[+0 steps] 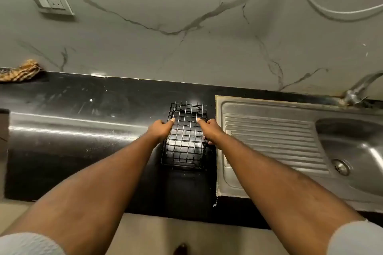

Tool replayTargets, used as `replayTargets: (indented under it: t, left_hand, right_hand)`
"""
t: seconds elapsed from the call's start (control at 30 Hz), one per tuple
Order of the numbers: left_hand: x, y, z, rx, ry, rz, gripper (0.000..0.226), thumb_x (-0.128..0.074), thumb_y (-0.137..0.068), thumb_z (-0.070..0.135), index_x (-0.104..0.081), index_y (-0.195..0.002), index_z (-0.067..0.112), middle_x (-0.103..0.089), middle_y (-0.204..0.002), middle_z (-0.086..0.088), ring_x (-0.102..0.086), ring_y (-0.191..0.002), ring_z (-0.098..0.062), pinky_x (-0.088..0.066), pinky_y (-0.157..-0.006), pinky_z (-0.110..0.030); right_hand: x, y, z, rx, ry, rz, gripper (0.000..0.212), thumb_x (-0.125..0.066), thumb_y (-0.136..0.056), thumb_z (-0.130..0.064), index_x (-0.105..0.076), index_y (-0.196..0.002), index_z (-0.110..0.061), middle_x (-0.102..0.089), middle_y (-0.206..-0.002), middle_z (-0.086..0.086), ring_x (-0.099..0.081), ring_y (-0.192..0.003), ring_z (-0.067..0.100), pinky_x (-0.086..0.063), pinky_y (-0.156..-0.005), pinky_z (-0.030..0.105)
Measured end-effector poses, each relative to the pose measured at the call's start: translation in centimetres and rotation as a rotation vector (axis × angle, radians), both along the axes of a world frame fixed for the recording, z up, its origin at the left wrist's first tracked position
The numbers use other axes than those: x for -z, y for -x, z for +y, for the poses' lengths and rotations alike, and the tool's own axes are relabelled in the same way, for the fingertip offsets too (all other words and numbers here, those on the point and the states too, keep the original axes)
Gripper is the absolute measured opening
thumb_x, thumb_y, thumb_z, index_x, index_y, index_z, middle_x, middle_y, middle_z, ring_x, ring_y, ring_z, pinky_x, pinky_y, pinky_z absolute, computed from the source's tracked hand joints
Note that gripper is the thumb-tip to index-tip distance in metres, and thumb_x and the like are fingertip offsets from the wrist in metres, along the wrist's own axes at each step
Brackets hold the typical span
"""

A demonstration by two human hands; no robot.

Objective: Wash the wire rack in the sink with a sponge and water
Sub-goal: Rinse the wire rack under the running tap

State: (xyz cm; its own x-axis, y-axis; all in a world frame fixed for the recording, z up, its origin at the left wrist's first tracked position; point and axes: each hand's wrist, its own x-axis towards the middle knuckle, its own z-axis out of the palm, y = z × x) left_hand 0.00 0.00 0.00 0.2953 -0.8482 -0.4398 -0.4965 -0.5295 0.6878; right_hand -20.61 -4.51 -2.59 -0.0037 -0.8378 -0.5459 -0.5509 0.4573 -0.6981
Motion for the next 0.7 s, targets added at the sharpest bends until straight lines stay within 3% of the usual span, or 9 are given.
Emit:
replayTargets:
  t: [0.07, 0.17, 0.3, 0.33, 0.4, 0.47, 0.57, 0.7]
  left_hand:
    - [0.5, 0.1, -0.5, -0.030, -0.049, 0.110, 0.070, -0.052, -0.097, 0.071, -0.057, -0.131, 0.011, -0.059, -0.138, -0.017, -0.057, -0.121, -0.035, -0.049, -0.108, -0.051]
    - [1.0, 0.5, -0.8, -0.095, -0.086, 0.232, 0.092, -0.054, -0.089, 0.081, -0.043, -0.150, 0.013, -0.051, -0.149, -0.014, -0.052, -0.130, -0.034, -0.045, -0.109, -0.054]
    - [0.3, 1.9, -1.0, -0.112, -0.059, 0.320, 0.091, -0.057, -0.088, 0.081, -0.043, -0.147, 0.013, -0.054, -0.131, -0.009, -0.056, -0.105, -0.024, -0.048, -0.084, -0.041]
    - [0.1, 2.4, -1.2, -0.098, -0.058, 0.333, 0.091, -0.058, -0.088, 0.080, -0.045, -0.146, 0.012, -0.055, -0.129, -0.009, -0.057, -0.108, -0.025, -0.049, -0.085, -0.042]
    - [-0.2, 3.5, -1.7, -0.061, -0.038, 0.343, 0.090, -0.060, -0.083, 0.083, -0.049, -0.142, 0.015, -0.057, -0.139, -0.014, -0.057, -0.125, -0.031, -0.050, -0.100, -0.049]
    - [-1.1, 4.9, -1.9, 0.004, -0.014, 0.352, 0.084, -0.061, -0.085, 0.080, -0.051, -0.140, 0.017, -0.056, -0.137, -0.007, -0.054, -0.124, -0.028, -0.046, -0.103, -0.050]
    - [-2.4, 7.2, -2.4, 0.046, -0.006, 0.351, 0.076, -0.060, -0.089, 0.076, -0.053, -0.135, 0.015, -0.055, -0.129, -0.006, -0.054, -0.117, -0.026, -0.045, -0.099, -0.049]
    - [-4.4, 11.3, -2.6, 0.080, 0.002, 0.372, 0.056, -0.057, -0.095, 0.070, -0.056, -0.120, 0.019, -0.058, -0.114, -0.002, -0.055, -0.112, -0.022, -0.045, -0.083, -0.041]
  right_hand:
    - [-0.2, -0.2, 0.0, 0.051, -0.003, -0.027, 0.073, -0.043, -0.086, -0.075, -0.046, -0.134, -0.020, -0.057, -0.124, 0.001, -0.057, -0.114, 0.025, -0.050, -0.103, 0.051]
    - [-0.4, -0.2, 0.2, 0.116, 0.013, -0.075, 0.053, -0.050, -0.089, -0.065, -0.052, -0.122, -0.024, -0.063, -0.121, 0.008, -0.064, -0.106, 0.027, -0.055, -0.091, 0.044]
    - [-1.6, -0.5, 0.8, 0.128, 0.049, -0.065, 0.039, -0.059, -0.092, -0.043, -0.052, -0.127, -0.027, -0.064, -0.116, 0.007, -0.068, -0.088, 0.022, -0.051, -0.057, 0.029]
    - [-1.9, -0.4, 0.9, 0.143, 0.060, -0.044, 0.040, -0.061, -0.091, -0.038, -0.052, -0.128, -0.028, -0.063, -0.117, 0.006, -0.069, -0.087, 0.022, -0.051, -0.053, 0.028]
    - [-2.2, 0.0, 1.1, 0.180, 0.075, -0.032, 0.036, -0.063, -0.088, -0.031, -0.054, -0.122, -0.029, -0.064, -0.115, 0.005, -0.071, -0.087, 0.023, -0.054, -0.053, 0.029]
    - [-2.2, 1.0, 1.1, 0.197, 0.083, -0.044, 0.034, -0.066, -0.088, -0.029, -0.057, -0.120, -0.029, -0.066, -0.114, 0.004, -0.072, -0.088, 0.023, -0.056, -0.057, 0.030]
    - [-2.3, 3.3, 1.0, 0.229, 0.102, -0.038, 0.032, -0.069, -0.089, -0.028, -0.058, -0.118, -0.027, -0.067, -0.113, 0.005, -0.070, -0.084, 0.020, -0.057, -0.061, 0.032]
    - [-3.3, 8.0, 0.9, 0.270, 0.141, -0.049, 0.023, -0.068, -0.095, -0.022, -0.055, -0.114, -0.024, -0.065, -0.109, 0.004, -0.064, -0.078, 0.016, -0.055, -0.058, 0.028]
